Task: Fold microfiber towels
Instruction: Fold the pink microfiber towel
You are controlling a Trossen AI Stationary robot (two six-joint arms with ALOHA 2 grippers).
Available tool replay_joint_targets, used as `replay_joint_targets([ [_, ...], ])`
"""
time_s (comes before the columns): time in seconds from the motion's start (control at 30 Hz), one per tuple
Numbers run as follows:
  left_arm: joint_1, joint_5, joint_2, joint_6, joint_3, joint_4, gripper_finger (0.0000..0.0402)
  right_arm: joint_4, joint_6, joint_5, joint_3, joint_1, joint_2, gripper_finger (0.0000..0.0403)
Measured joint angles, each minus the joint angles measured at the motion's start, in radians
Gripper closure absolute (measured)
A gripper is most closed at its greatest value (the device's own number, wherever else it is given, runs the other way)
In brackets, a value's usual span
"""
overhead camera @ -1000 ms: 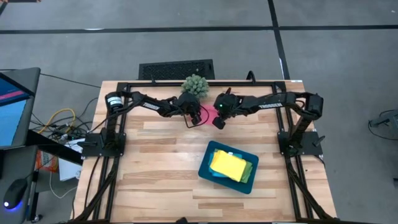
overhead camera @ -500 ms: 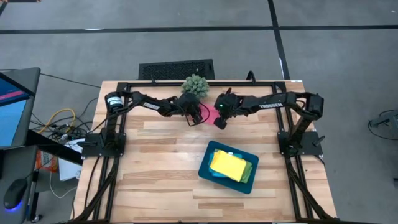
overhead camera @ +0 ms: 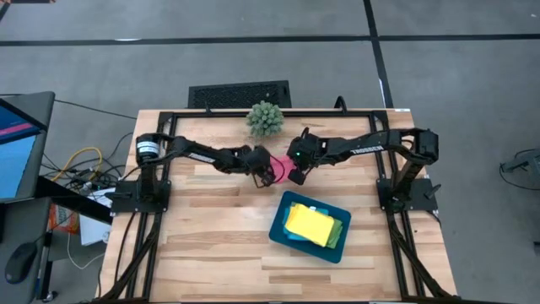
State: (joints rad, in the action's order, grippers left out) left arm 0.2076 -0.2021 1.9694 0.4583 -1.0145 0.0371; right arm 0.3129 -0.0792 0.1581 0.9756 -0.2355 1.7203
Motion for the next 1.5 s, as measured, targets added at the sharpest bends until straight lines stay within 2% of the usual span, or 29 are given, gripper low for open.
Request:
replay_joint_targets([
  [0.3, -0.165, -0.156, -0.121, 0.203, 0.008, 0.398, 0.04, -0.054, -0.026, -0.002, 0.0, 0.065, 0.0, 0.0382],
  [0.5, -0.296, -0.25, -0.159, 0.395, 0.012, 0.565, 0.0398, -0.103, -0.023, -0.002, 0.0, 0.106, -0.001, 0.0383],
  [0.7, -0.354, -0.345, -0.209, 0.391, 0.011, 0.518, 0.0401, -0.214, 0.008, -0.005, 0.0, 0.103, -0.001, 0.0373],
  [0.83, -0.351, -0.384, -0.229, 0.38, 0.008, 0.509, 0.0401, -0.282, 0.032, -0.072, 0.0, 0.104, -0.001, 0.0365],
  [1.1, -0.36, -0.367, -0.348, 0.374, 0.007, 0.565, 0.0401, -0.394, 0.045, -0.089, 0.013, 0.081, 0.066, 0.0358],
  [1.17, -0.366, -0.339, -0.368, 0.376, 0.006, 0.564, 0.0401, -0.365, 0.053, -0.091, 0.013, 0.065, 0.07, 0.0358],
  [1.27, -0.376, -0.315, -0.365, 0.393, 0.006, 0.566, 0.0401, -0.428, 0.058, -0.103, 0.038, 0.049, 0.102, 0.0357],
  [1.5, -0.38, -0.293, -0.277, 0.412, 0.006, 0.495, 0.0401, -0.425, 0.055, -0.146, 0.072, 0.038, 0.16, 0.0358],
])
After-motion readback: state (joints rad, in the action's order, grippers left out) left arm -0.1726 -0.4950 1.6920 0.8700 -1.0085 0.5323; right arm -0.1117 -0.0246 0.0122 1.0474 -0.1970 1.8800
